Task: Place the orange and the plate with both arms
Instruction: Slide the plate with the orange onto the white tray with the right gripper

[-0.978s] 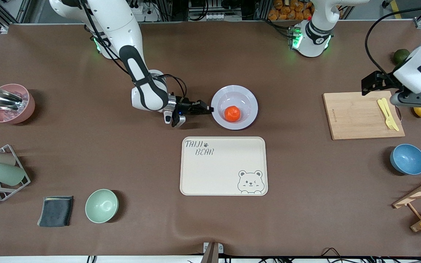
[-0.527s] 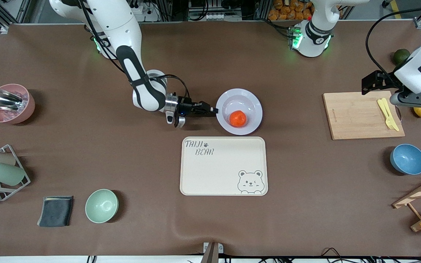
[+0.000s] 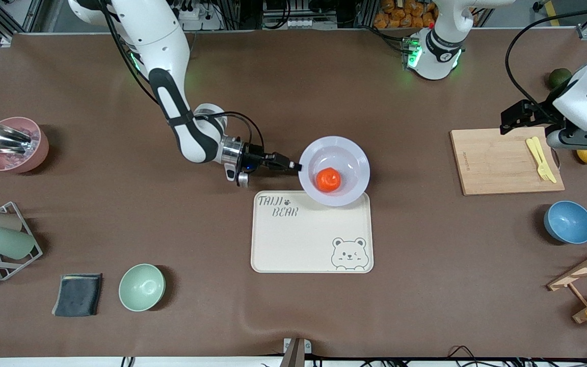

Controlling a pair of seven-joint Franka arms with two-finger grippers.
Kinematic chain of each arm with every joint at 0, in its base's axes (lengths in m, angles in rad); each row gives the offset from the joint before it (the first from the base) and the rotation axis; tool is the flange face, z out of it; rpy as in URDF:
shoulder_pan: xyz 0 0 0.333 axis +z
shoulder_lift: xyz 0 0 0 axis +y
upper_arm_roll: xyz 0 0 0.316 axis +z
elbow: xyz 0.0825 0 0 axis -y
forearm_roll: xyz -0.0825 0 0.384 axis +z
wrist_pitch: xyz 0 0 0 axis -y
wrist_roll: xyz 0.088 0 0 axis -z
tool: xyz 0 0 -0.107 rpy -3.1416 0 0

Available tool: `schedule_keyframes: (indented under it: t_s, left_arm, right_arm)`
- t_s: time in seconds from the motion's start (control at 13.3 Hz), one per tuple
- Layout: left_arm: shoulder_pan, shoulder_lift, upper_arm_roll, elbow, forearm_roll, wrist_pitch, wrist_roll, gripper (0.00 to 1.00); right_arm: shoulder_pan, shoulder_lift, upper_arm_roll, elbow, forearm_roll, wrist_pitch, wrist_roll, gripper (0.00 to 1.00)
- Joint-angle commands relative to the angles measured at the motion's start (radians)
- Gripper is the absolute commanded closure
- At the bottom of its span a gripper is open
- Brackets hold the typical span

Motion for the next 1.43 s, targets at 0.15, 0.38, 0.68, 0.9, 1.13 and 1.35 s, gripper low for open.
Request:
schedule_keyframes:
  t_s: [0.15, 0.38, 0.68, 0.9, 1.13, 1.35]
  left_arm:
    - [-0.001, -0.015, -0.011, -0.001, -0.019, 0.015, -0.031, 0.0]
    - [0.003, -0.003, -0.01, 0.028, -0.022, 0.018, -0.017, 0.0]
    - [-0.004, 0.042, -0.01, 0.079, -0.005, 0.02, -0.035, 0.0]
    - [-0.004, 0.036, -0.022, 0.074, -0.005, 0.05, -0.037, 0.0]
    - [-0.004, 0.034, -0.033, 0.065, 0.036, 0.082, -0.037, 0.0]
    - [-0.001, 0.031, -0.045, 0.061, 0.056, 0.083, -0.012, 0.0]
  right_arm:
    - [-0.065, 0.091, 0.009, 0.163, 0.011, 0.124, 0.033, 1.0]
    - [-0.09, 0.186, 0.006, 0.256, 0.004, 0.142, 0.031, 1.0]
    - [-0.091, 0.225, 0.006, 0.283, -0.003, 0.154, 0.028, 1.0]
    - [-0.094, 0.217, 0.006, 0.306, -0.172, 0.324, 0.092, 0.56]
    - [-0.108, 0.2, 0.004, 0.327, -0.362, 0.332, 0.307, 0.57]
    - [-0.117, 0.176, -0.002, 0.368, -0.633, 0.331, 0.648, 0.57]
